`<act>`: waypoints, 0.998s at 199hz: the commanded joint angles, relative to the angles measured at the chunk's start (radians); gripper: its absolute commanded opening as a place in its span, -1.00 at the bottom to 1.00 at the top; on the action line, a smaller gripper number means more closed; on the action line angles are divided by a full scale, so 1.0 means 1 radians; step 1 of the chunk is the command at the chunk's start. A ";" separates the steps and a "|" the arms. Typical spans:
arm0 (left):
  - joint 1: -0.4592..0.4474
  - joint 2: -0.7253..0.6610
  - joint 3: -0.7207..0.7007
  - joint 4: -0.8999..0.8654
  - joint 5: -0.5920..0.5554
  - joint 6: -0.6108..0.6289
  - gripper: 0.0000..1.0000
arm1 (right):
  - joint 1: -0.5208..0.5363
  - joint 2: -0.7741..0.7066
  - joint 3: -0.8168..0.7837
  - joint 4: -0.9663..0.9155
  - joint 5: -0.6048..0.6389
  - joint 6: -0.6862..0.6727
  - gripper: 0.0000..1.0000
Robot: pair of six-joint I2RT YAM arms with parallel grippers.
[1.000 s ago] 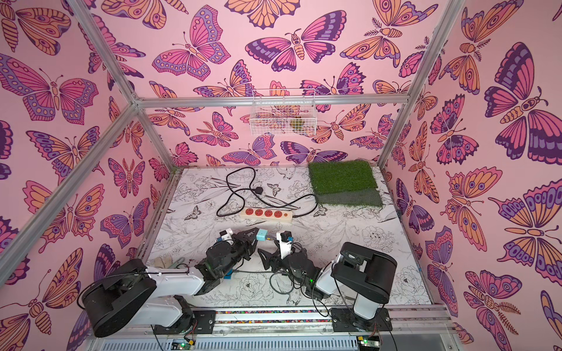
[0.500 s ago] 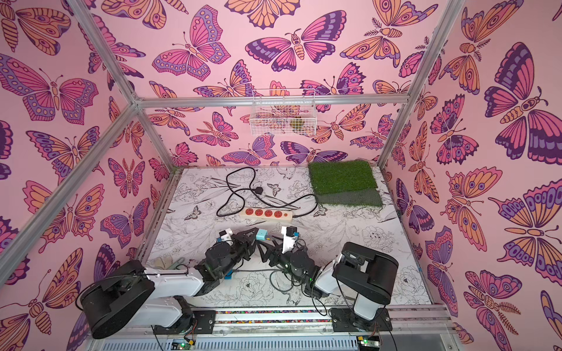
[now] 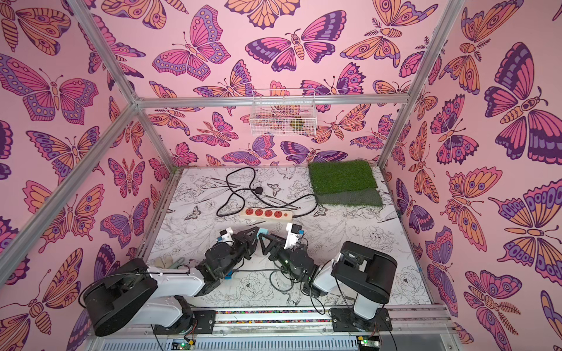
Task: Charge mp3
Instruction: Pick up the plug from the center of the board.
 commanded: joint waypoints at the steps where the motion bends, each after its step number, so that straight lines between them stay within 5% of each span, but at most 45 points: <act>1: -0.006 0.007 -0.014 0.062 -0.008 0.028 -1.00 | -0.006 0.007 0.026 0.017 0.017 0.086 0.47; 199: -0.017 0.059 -0.032 0.185 -0.011 0.070 -1.00 | -0.044 0.032 0.079 0.017 -0.075 0.217 0.08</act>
